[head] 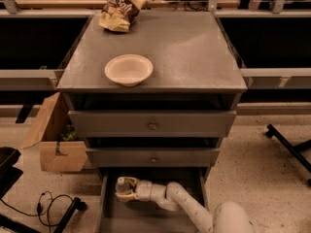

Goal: Place blue plastic bottle into bottom drawer

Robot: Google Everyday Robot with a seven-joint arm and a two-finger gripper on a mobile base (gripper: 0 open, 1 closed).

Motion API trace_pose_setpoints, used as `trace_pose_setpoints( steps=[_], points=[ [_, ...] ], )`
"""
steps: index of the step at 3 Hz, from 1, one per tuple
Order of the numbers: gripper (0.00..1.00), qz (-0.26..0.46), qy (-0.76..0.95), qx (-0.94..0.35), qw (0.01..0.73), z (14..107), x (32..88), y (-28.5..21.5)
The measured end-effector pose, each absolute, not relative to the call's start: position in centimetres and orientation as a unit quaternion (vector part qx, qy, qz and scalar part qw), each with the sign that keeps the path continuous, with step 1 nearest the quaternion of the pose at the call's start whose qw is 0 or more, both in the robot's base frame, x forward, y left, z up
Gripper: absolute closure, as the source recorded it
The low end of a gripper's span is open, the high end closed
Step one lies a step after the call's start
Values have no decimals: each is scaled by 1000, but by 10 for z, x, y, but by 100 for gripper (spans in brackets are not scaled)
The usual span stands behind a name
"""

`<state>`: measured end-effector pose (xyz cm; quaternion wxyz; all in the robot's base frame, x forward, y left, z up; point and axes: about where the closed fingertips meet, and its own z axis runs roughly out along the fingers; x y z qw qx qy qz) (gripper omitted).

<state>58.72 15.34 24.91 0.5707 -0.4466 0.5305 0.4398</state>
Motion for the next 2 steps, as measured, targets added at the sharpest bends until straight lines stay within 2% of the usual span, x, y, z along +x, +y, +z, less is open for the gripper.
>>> trace_pose_setpoints(
  steps=[2],
  points=[
    [100,428,558,-449,552,223,604,132]
  ],
)
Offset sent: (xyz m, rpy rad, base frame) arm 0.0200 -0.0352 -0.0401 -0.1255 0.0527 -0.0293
